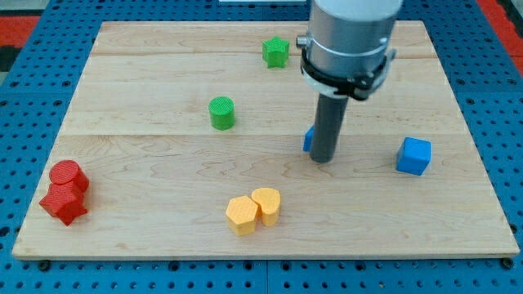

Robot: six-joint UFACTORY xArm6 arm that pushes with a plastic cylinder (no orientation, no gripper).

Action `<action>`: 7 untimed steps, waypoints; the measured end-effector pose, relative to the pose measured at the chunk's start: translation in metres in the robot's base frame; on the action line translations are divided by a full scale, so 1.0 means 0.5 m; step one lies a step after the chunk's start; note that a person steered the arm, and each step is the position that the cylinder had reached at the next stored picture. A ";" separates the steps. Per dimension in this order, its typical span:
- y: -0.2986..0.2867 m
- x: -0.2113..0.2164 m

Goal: Move the blue triangle to the top right corner

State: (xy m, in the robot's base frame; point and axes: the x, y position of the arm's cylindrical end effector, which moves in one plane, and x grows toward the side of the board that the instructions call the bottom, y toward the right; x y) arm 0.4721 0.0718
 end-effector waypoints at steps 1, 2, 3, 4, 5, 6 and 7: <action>0.000 -0.098; -0.002 -0.169; -0.030 -0.174; -0.045 -0.185; -0.040 -0.229; -0.044 -0.266; -0.080 -0.273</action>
State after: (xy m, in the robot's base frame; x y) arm 0.3354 0.0317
